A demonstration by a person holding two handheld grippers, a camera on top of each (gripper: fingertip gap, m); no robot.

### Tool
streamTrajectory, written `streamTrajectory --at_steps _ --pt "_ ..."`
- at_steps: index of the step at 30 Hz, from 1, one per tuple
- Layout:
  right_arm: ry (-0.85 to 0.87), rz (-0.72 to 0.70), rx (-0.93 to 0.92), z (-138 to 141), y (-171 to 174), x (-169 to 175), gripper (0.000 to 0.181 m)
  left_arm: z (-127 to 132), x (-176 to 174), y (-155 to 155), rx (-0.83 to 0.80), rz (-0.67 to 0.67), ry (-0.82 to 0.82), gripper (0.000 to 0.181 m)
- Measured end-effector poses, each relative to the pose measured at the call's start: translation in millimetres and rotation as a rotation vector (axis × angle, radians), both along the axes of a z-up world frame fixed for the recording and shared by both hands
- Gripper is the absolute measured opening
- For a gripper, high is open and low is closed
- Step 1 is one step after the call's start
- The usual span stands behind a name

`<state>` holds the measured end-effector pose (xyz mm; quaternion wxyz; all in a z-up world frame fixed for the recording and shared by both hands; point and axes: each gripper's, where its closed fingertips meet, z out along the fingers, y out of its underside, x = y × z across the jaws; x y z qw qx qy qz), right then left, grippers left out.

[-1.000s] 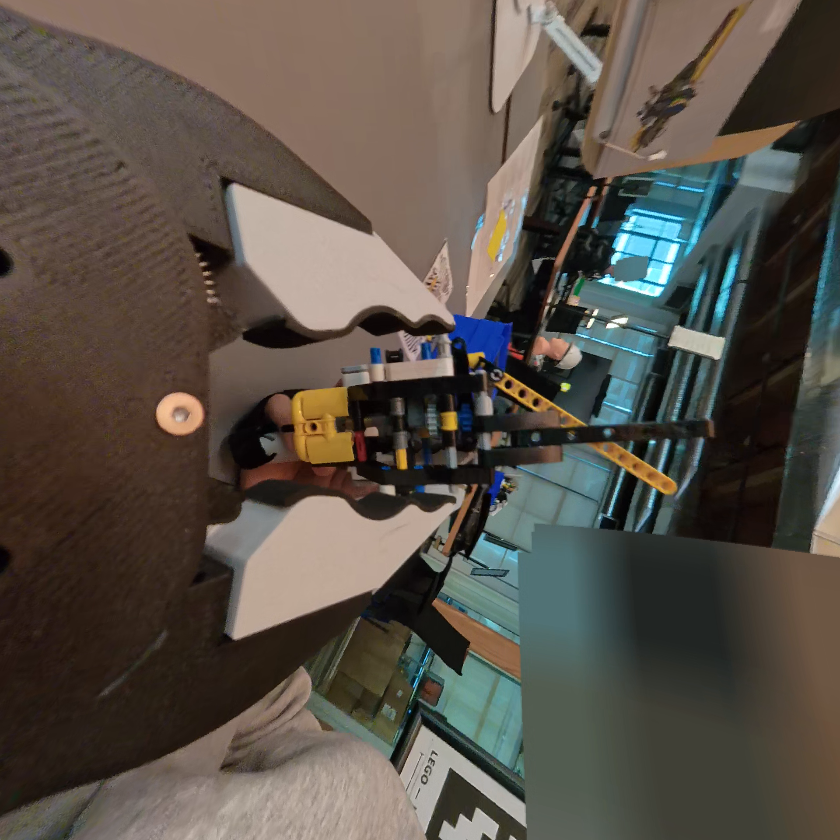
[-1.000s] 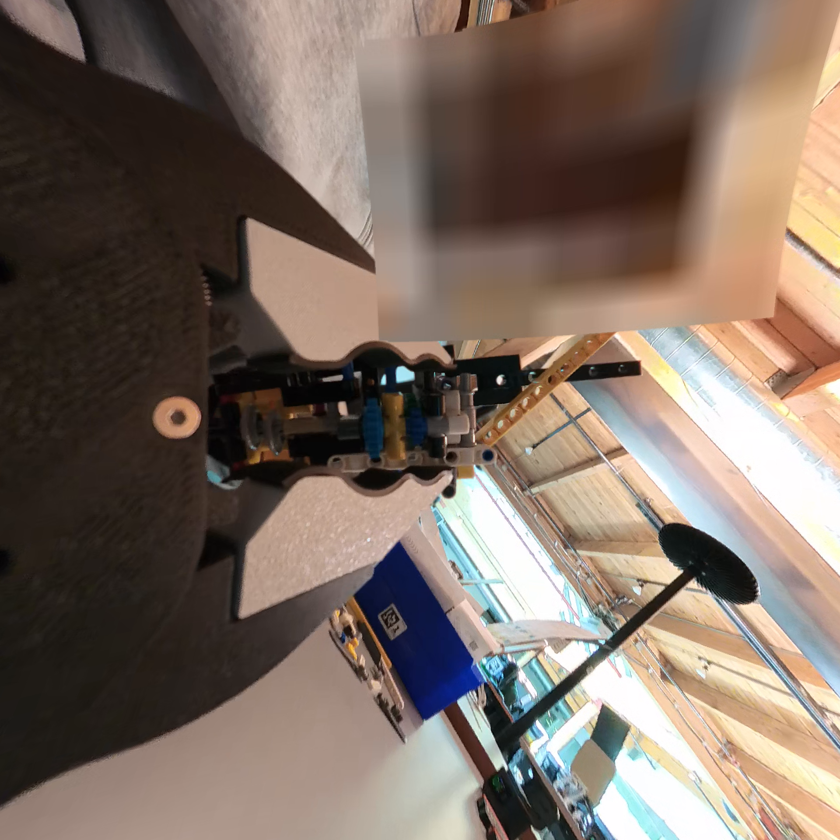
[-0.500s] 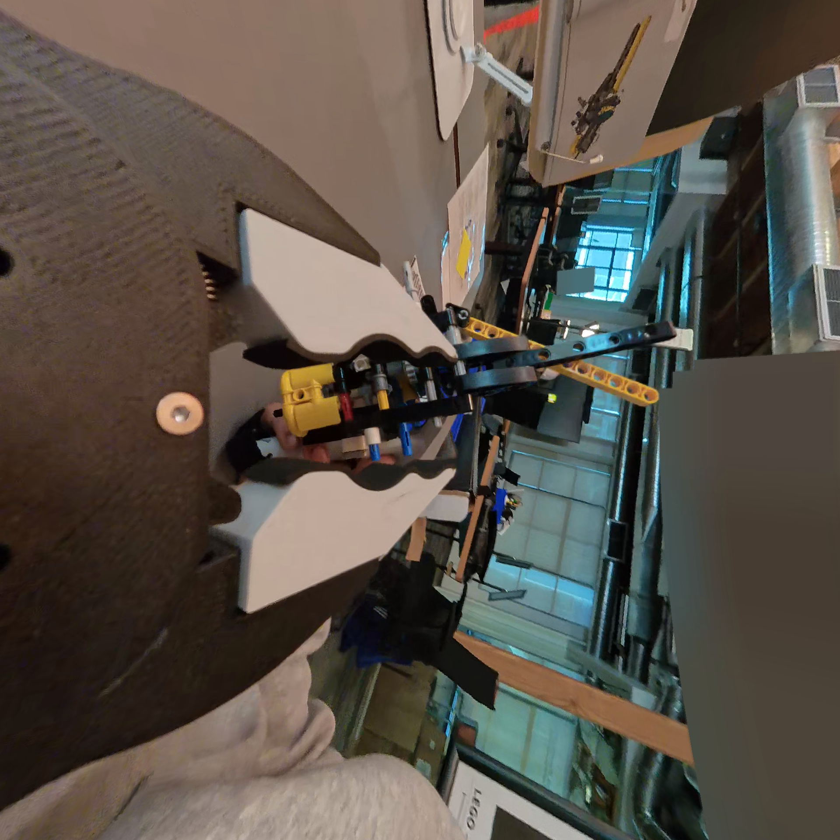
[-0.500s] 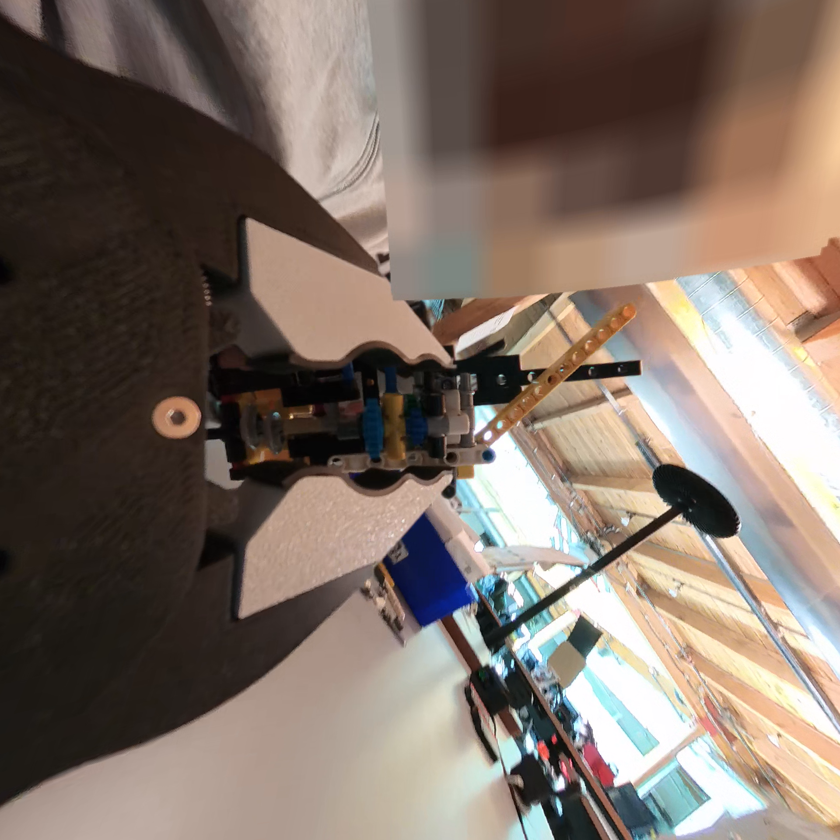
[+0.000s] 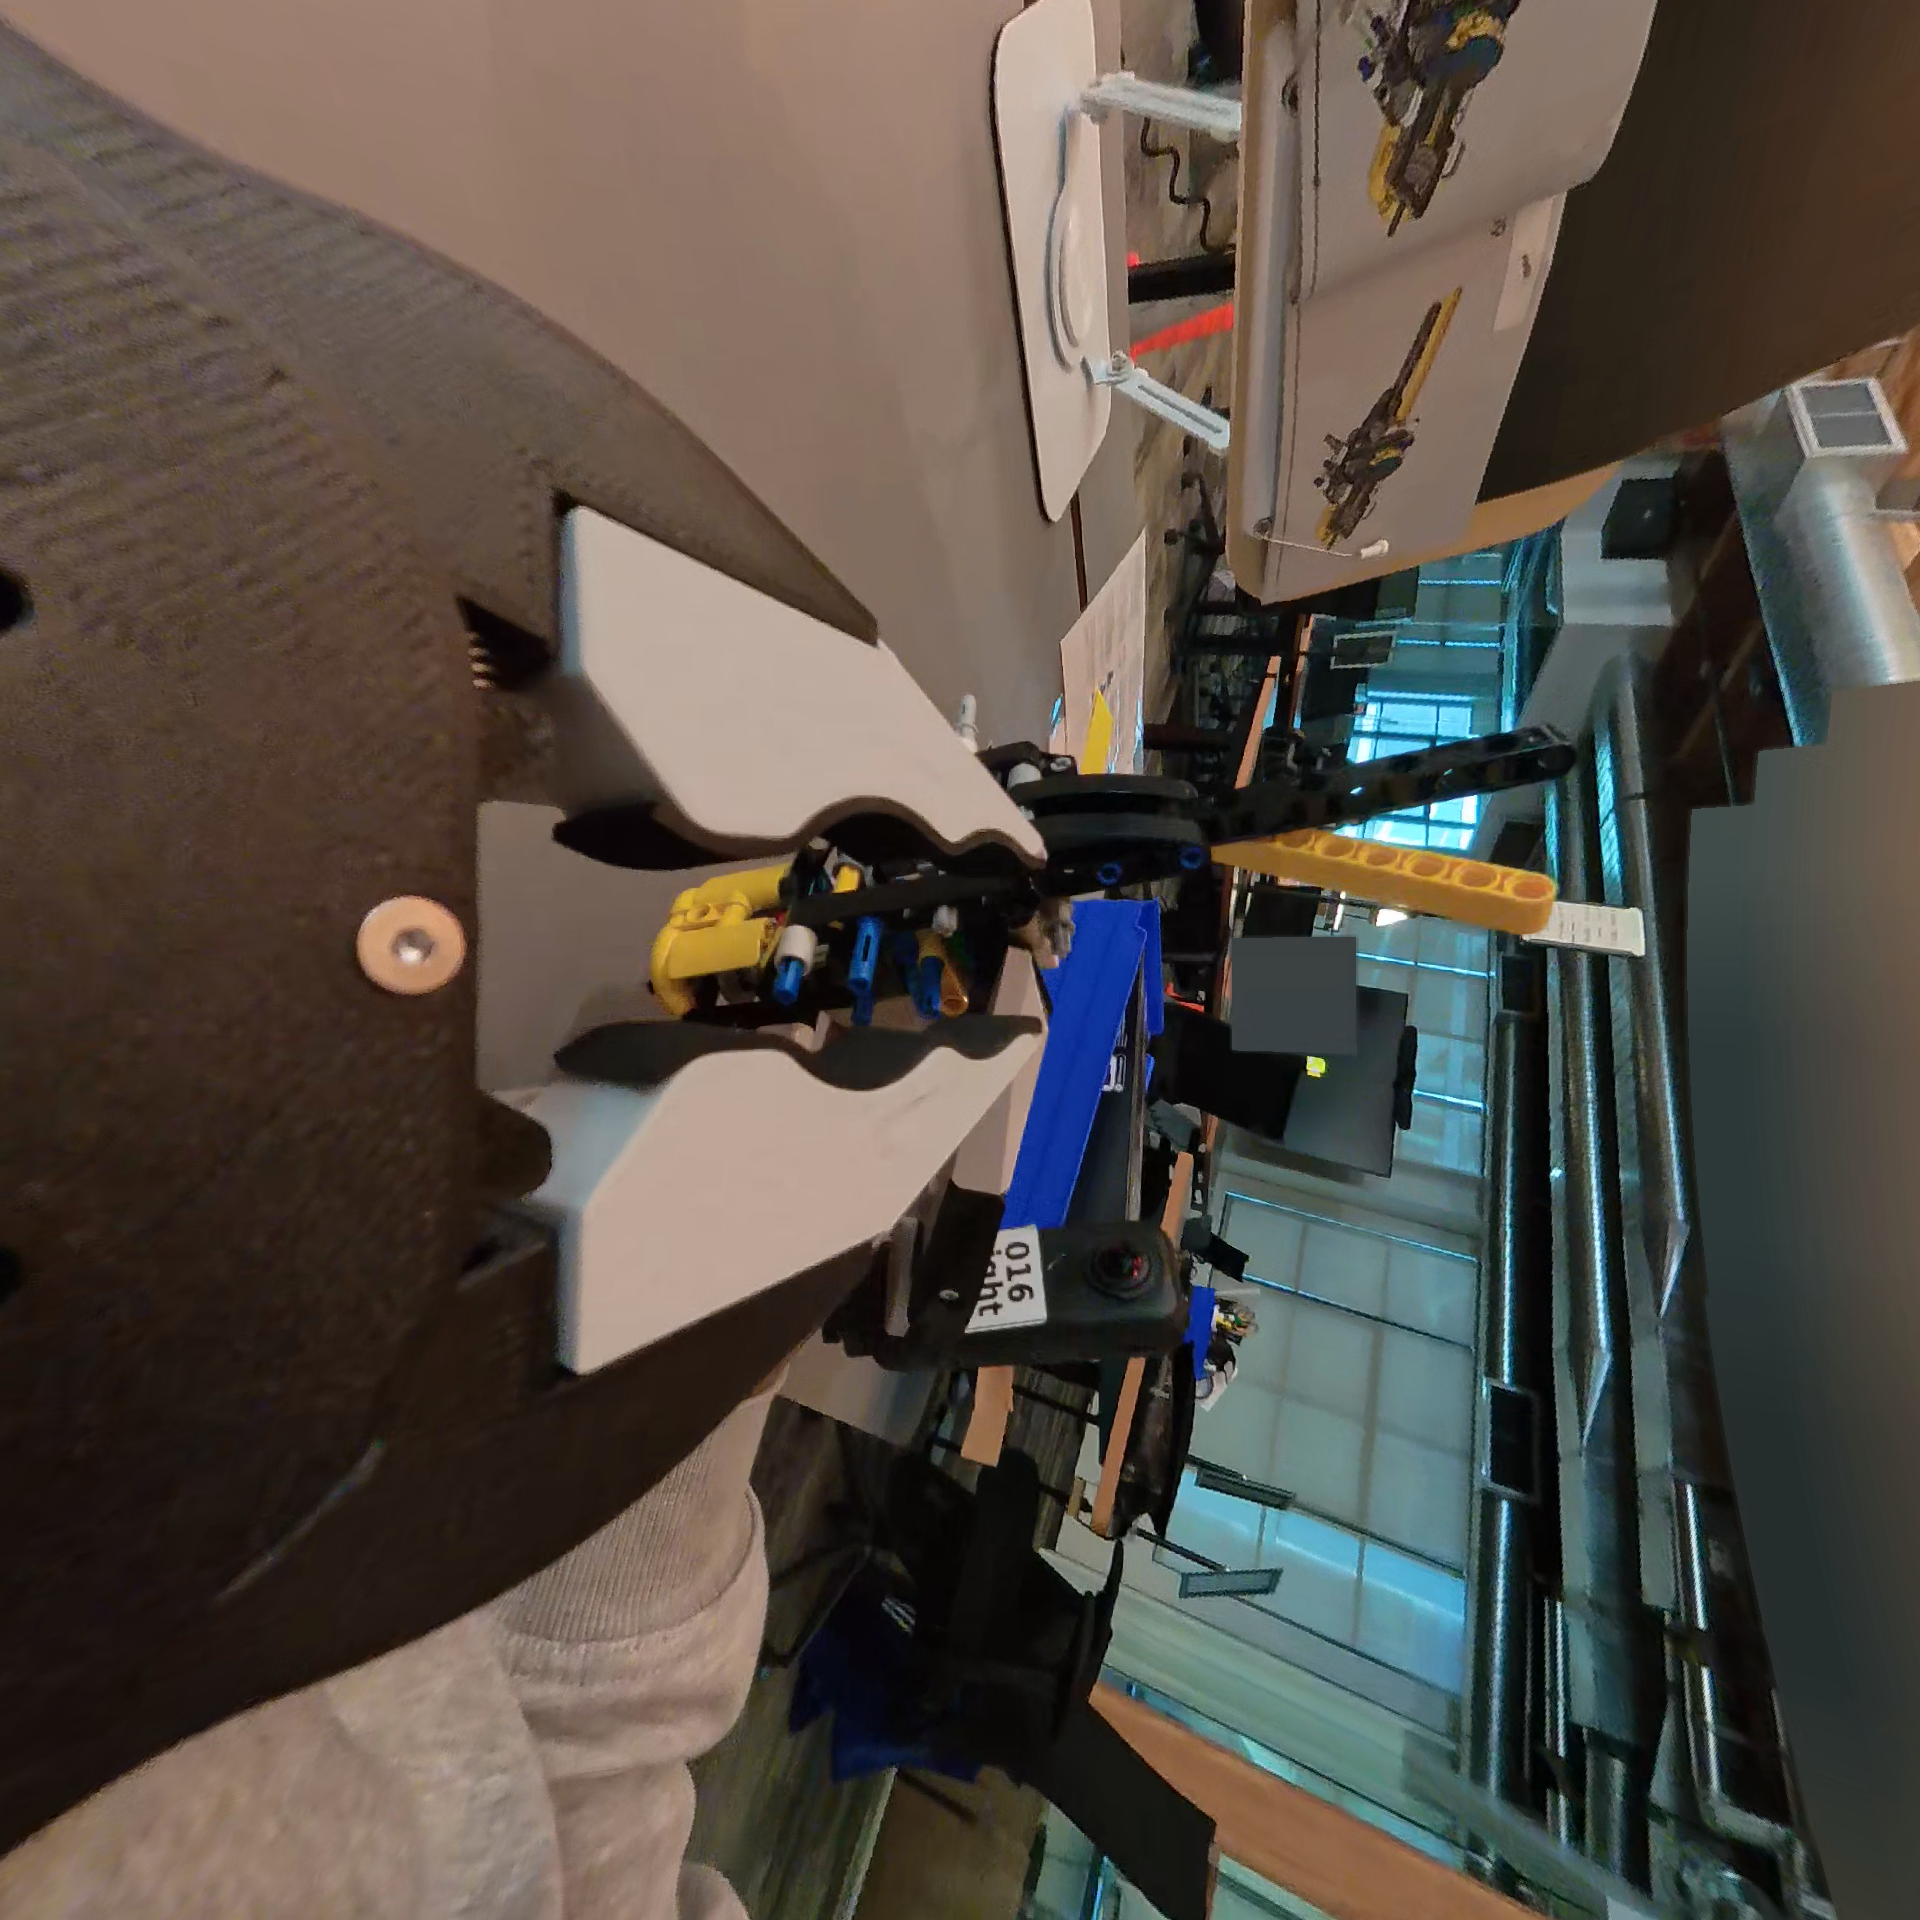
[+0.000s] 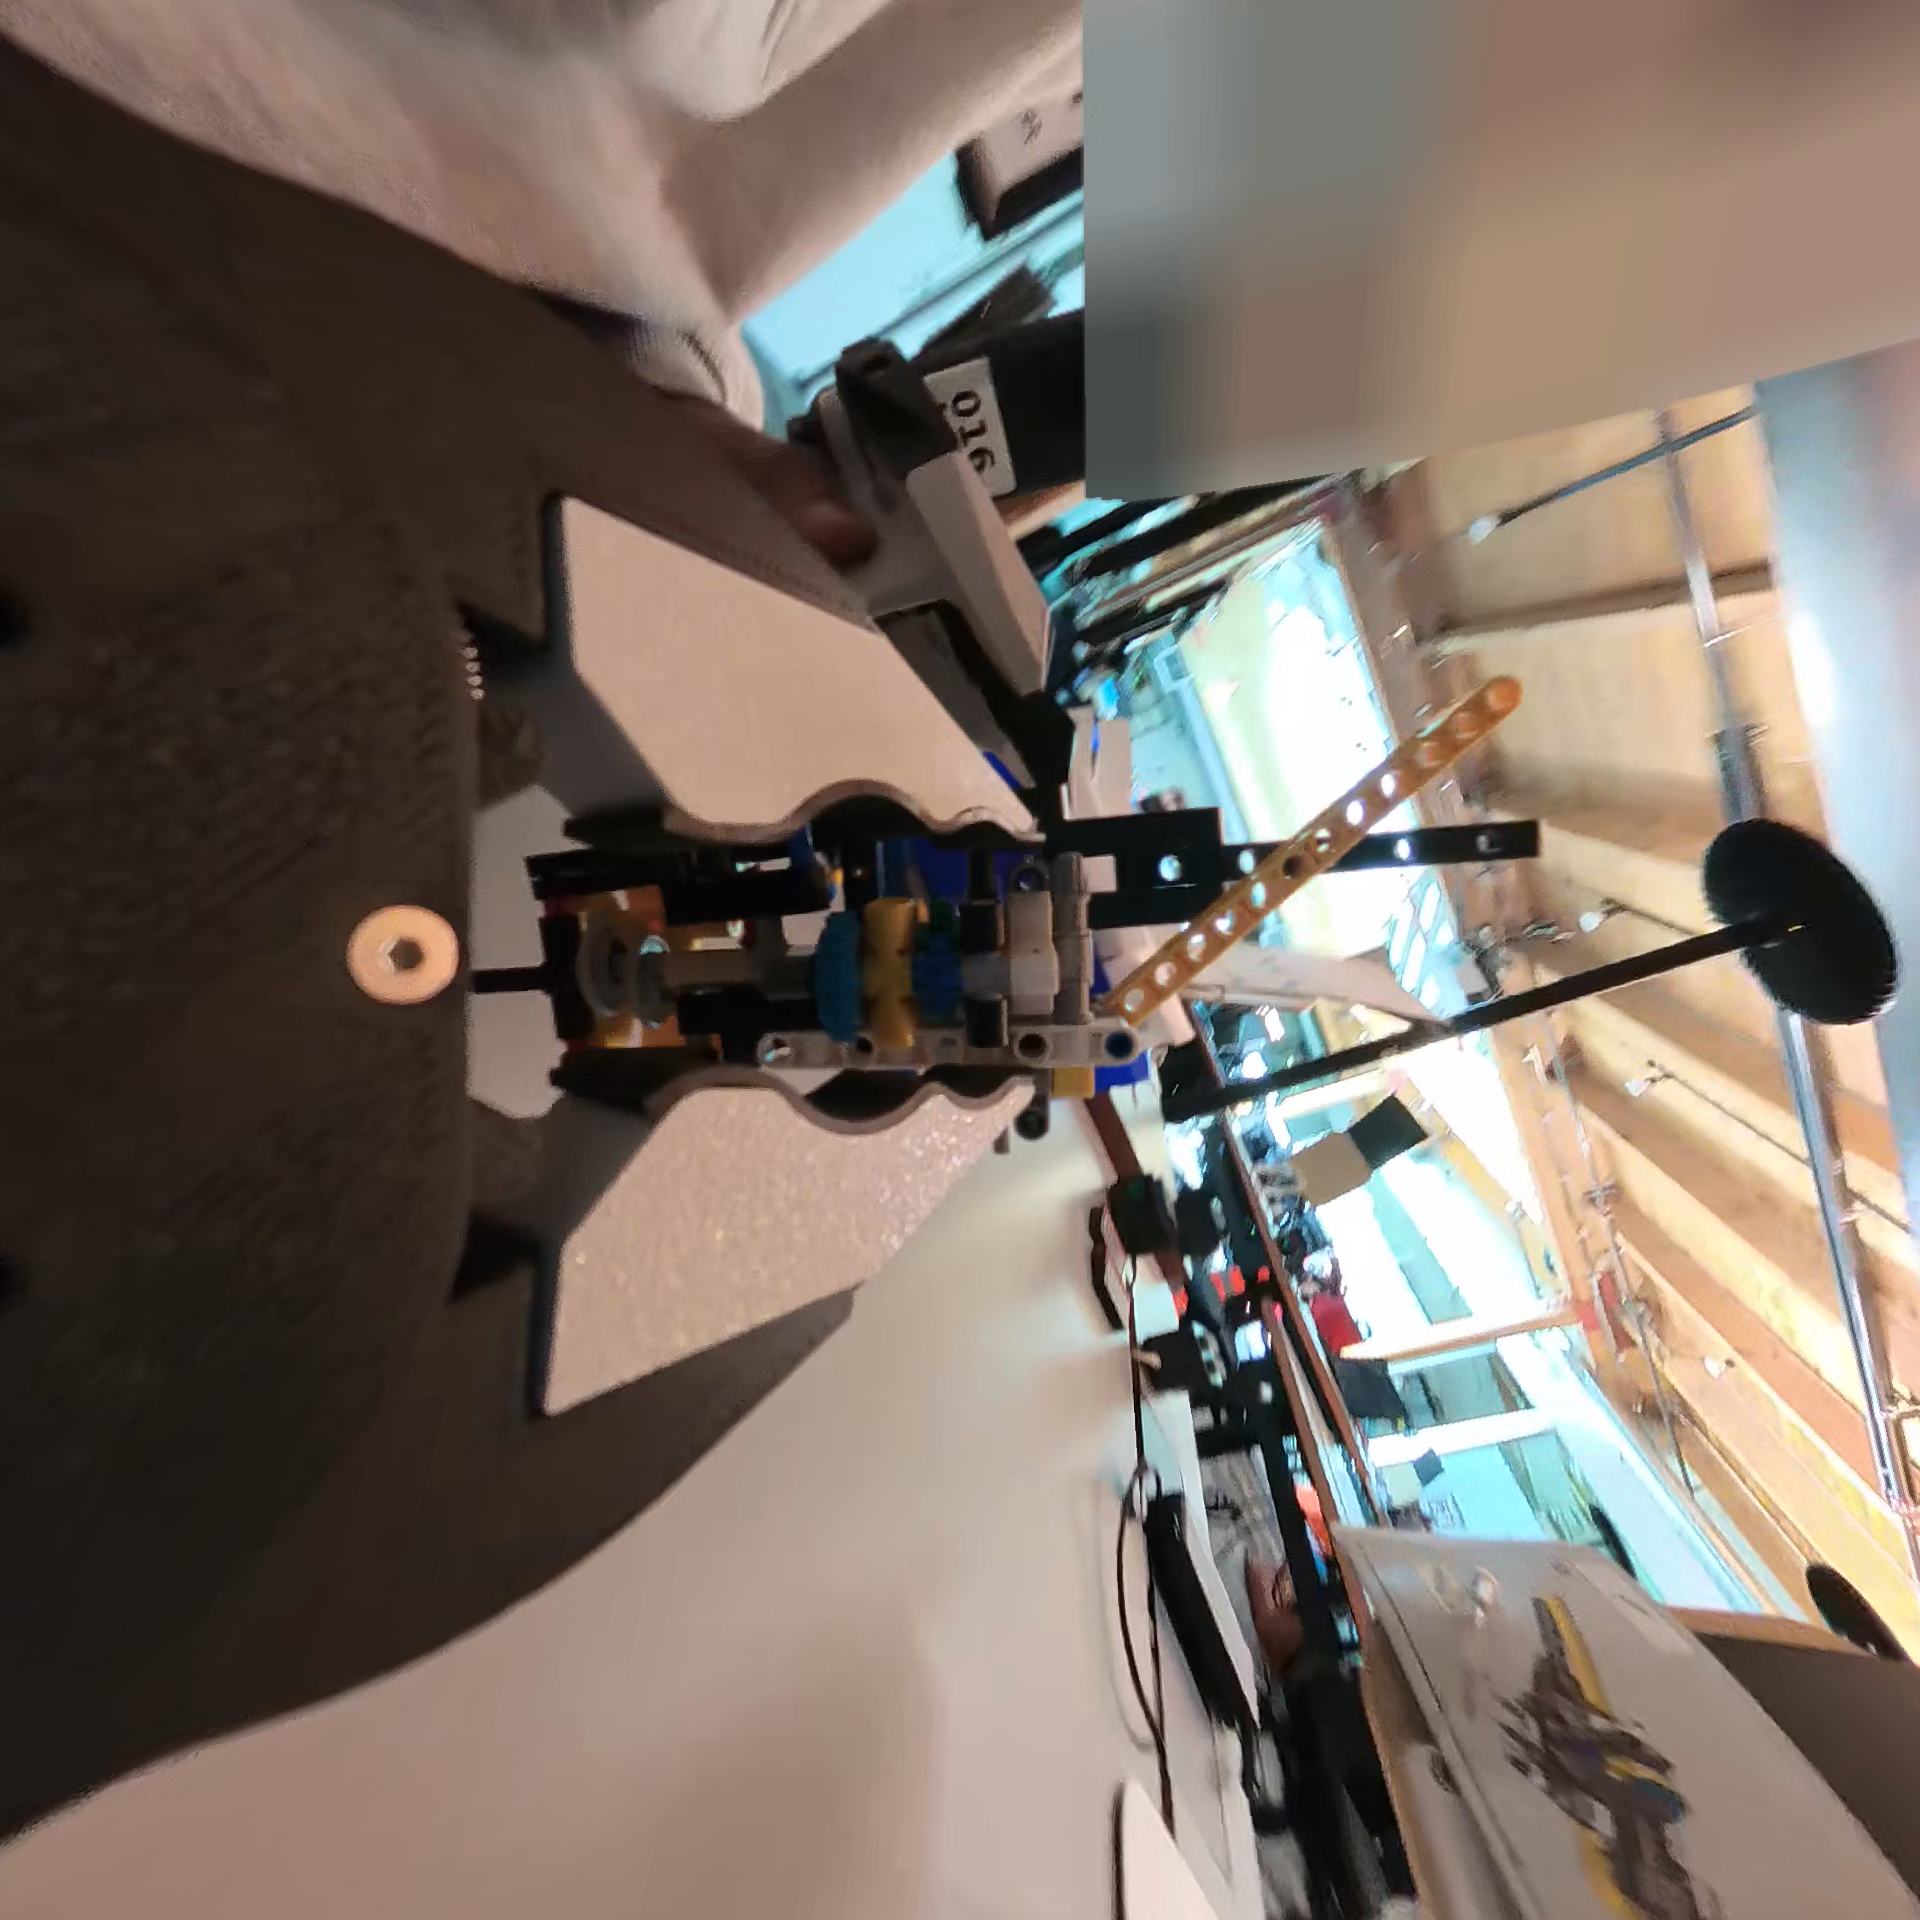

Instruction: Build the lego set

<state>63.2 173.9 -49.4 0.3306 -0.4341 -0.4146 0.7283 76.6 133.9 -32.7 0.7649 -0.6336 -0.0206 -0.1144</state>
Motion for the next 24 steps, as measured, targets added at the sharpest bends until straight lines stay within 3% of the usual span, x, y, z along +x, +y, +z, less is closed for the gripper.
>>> streamTrajectory --at_steps 6,15,24 --pt "-0.069 -0.093 0.149 -2 -5 -7 0.039 -5 -11 1 -0.024 0.033 -0.04 0.03" --pt "-0.091 -0.159 0.185 -2 -4 -10 0.039 -14 -25 3 -0.07 0.119 -0.06 0.03" --pt "-0.101 -0.181 0.237 0 -10 -13 0.039 -23 -31 7 -0.121 0.135 -0.08 0.015"
